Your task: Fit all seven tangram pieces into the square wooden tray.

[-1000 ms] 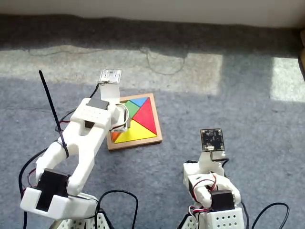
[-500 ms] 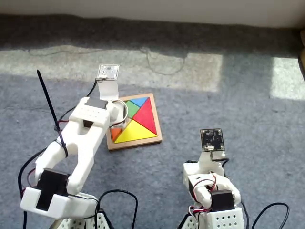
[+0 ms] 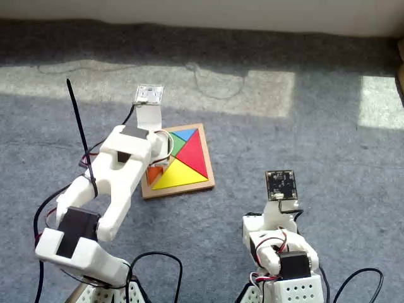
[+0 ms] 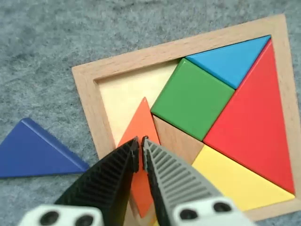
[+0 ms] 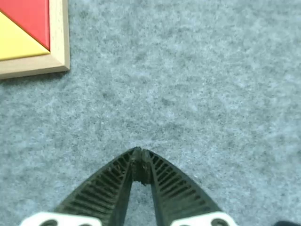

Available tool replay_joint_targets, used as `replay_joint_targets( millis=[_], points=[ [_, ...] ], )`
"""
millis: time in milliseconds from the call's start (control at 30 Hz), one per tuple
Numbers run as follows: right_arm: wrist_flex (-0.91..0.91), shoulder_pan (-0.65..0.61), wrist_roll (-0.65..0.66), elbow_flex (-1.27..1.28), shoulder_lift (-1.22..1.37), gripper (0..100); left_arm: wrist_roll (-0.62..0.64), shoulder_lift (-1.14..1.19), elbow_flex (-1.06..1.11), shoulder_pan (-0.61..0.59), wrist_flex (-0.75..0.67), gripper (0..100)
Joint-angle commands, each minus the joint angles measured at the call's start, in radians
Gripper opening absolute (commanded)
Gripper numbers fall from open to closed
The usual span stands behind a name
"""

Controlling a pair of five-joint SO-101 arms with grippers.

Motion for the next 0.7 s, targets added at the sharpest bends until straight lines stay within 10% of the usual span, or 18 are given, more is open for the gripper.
replay_joint_targets(
  millis=[0,667],
  points=[
    [0.004,0.012,-0.006,0.153,-0.005,0.9,-0.075,0.021,-0.05,0.065,0.087,6],
    [0.004,0.012,-0.006,0.153,-0.005,0.9,-0.087,-0.352,0.186,0.028,0.092,5]
  ],
)
